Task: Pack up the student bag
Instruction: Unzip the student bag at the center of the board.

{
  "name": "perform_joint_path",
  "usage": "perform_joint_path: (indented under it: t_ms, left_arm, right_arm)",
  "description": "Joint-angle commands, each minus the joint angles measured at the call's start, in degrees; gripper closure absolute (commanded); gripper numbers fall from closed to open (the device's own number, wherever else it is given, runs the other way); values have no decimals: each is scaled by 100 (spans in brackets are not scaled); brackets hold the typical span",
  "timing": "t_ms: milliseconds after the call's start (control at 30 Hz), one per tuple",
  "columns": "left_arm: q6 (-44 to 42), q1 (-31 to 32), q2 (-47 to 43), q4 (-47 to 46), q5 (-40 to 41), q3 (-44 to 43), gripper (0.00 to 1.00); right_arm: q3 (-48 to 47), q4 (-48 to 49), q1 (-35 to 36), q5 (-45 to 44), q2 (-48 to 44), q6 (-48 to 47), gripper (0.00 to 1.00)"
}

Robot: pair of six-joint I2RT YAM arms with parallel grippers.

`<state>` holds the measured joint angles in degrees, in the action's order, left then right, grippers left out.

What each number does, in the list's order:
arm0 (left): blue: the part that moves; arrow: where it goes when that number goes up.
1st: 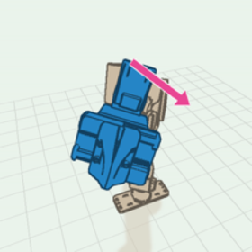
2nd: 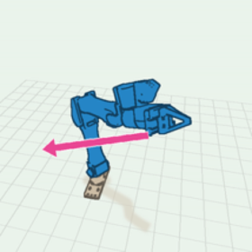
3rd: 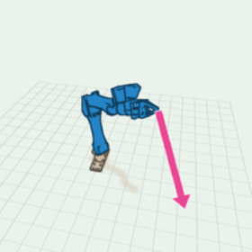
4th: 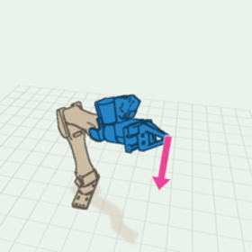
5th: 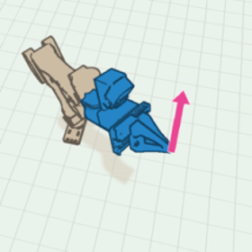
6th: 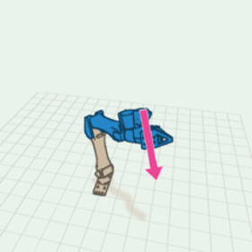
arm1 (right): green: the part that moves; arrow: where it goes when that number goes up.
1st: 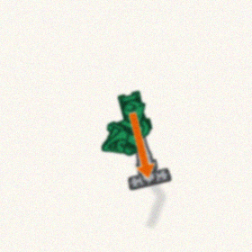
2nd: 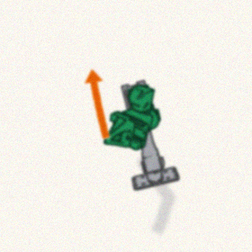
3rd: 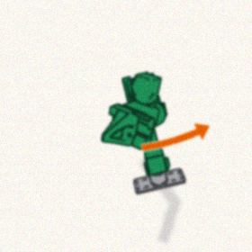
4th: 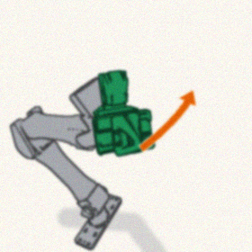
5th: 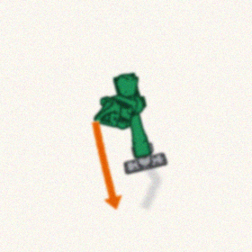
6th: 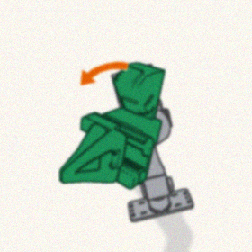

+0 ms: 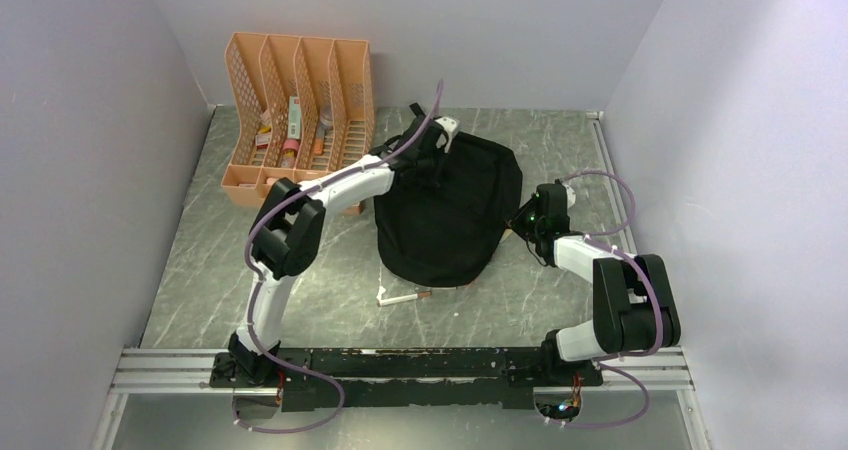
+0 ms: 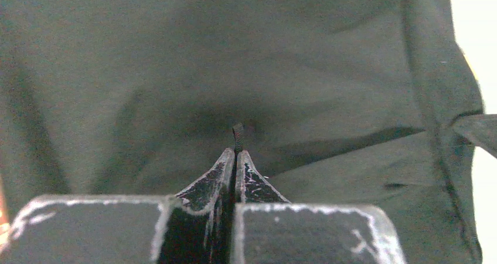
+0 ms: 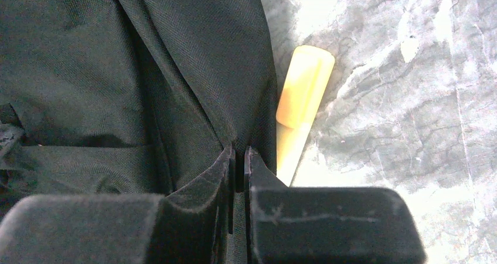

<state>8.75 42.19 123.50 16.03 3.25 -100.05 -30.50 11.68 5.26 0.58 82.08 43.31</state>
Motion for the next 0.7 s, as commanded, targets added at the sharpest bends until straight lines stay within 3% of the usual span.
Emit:
perform_joint_path:
  t_ms: [0, 667]
  left_arm:
    - [-178, -354, -443, -167, 396, 196, 95]
    - [-603, -1261, -802, -76, 892, 382, 95]
  right_arm:
    - [207, -359, -42, -435, -90, -63, 100]
    - [282, -429, -46, -568, -215, -168, 100]
